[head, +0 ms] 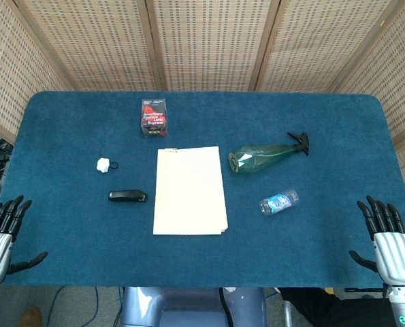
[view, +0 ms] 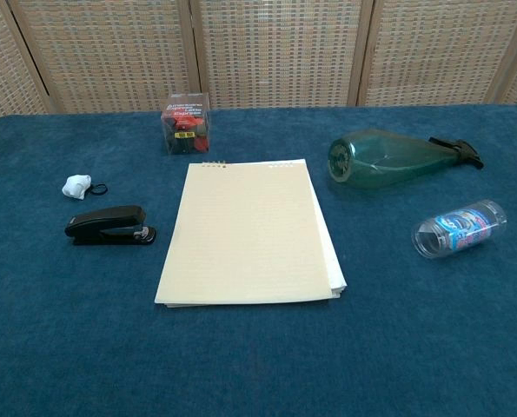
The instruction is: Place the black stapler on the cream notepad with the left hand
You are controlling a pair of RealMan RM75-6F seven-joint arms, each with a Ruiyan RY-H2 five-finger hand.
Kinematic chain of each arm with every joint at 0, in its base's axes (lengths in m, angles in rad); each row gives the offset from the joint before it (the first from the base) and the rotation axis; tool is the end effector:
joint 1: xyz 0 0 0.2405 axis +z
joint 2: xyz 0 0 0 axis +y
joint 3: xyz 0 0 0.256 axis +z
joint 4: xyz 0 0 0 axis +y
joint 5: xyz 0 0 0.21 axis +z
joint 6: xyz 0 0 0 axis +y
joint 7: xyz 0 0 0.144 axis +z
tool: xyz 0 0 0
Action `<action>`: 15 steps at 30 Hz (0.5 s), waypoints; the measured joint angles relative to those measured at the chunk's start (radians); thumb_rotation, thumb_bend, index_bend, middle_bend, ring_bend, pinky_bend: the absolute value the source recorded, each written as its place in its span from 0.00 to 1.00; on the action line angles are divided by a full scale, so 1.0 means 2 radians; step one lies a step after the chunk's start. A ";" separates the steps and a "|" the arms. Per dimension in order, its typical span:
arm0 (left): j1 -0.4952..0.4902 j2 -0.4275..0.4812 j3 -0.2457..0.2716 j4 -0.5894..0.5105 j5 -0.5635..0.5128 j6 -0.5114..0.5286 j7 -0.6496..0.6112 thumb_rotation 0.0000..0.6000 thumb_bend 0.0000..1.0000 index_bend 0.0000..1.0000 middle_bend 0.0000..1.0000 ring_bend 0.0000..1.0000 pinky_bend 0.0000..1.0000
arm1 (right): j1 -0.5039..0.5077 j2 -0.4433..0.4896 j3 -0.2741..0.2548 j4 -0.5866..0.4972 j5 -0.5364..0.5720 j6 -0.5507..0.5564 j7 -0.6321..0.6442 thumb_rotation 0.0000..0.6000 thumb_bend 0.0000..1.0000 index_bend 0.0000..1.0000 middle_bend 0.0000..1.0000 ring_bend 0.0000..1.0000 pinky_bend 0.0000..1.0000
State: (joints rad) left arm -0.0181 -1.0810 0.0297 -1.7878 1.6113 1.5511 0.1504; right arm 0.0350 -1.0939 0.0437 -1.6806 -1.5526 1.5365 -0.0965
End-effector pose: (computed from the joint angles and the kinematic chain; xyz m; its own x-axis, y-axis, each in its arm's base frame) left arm -0.2771 0.1427 0.1507 0.4116 0.0356 0.9107 0.9106 -0.0575 -0.4093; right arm -0.2985 -0.1636 0.1641 0.4461 0.0234 0.8947 -0.8946 -0.0171 0.4465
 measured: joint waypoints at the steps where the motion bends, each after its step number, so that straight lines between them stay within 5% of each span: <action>1: 0.000 0.000 0.000 0.000 0.000 0.000 0.000 1.00 0.00 0.00 0.00 0.00 0.00 | 0.000 0.000 0.000 0.000 0.000 0.000 0.001 1.00 0.00 0.00 0.00 0.00 0.00; 15: -0.020 -0.010 -0.008 0.006 -0.010 -0.035 0.014 1.00 0.00 0.00 0.00 0.00 0.00 | 0.001 0.000 0.002 0.000 0.005 -0.002 0.002 1.00 0.00 0.00 0.00 0.00 0.00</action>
State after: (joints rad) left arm -0.0582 -1.1002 0.0146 -1.7756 1.5916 1.4805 0.1783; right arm 0.0360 -1.0934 0.0480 -1.6799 -1.5421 1.5316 -0.0917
